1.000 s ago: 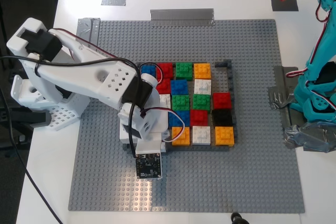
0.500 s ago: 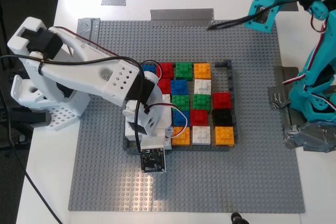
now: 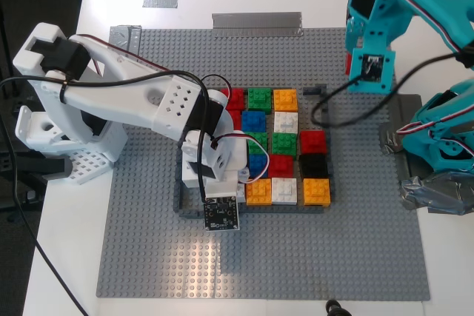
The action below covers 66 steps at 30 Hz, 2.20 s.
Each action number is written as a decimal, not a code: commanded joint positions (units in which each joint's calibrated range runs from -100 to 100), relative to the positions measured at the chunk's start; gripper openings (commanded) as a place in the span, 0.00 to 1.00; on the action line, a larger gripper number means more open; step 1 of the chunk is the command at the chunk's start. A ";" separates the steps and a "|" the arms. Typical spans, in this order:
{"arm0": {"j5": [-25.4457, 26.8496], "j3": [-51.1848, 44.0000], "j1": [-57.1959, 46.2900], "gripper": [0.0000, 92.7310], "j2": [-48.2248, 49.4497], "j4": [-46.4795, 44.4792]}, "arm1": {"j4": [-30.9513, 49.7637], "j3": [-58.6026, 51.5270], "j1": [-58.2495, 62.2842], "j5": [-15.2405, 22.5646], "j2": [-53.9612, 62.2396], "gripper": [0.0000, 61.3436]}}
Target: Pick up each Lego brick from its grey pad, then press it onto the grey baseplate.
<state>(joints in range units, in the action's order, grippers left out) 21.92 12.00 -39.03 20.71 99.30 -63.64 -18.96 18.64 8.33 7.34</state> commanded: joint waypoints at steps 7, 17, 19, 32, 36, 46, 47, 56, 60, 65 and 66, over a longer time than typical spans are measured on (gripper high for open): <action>-5.49 1.86 10.85 0.00 2.47 0.70 | -0.56 -0.86 -1.04 0.04 0.99 0.01; -8.03 1.05 12.81 0.00 -7.92 -3.29 | 0.90 -0.23 0.70 0.88 1.76 0.32; -8.03 0.96 12.23 0.00 -9.55 -4.84 | 0.90 -0.05 0.91 1.02 2.02 0.32; -8.03 0.87 11.94 0.00 -14.87 -10.53 | -9.76 7.53 -0.25 1.27 9.74 0.32; -8.03 -0.49 12.01 0.00 -16.33 -11.18 | -14.31 8.71 -2.64 0.63 15.23 0.31; -8.03 -6.72 12.52 0.00 -18.56 -11.18 | -28.63 10.60 -10.69 -3.08 26.74 0.00; -8.03 -6.72 12.52 0.00 -18.74 -11.18 | -29.77 10.24 -11.71 -3.23 28.11 0.00; -8.61 -6.45 14.62 0.00 -19.51 -11.27 | -34.90 7.17 -25.64 -4.84 38.84 0.00; -8.71 -6.63 15.85 0.00 -19.51 -11.27 | -33.52 7.26 -34.63 -5.47 39.61 0.00; -9.15 -6.18 16.07 0.00 -19.51 -12.08 | -30.18 6.63 -44.72 -6.65 39.53 0.00; -9.15 -5.91 16.07 0.00 -19.51 -12.40 | -29.12 6.36 -46.46 -6.70 39.53 0.00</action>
<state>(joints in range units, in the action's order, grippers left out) 12.93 7.80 -23.27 0.93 87.83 -96.06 -12.38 -20.45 2.13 45.60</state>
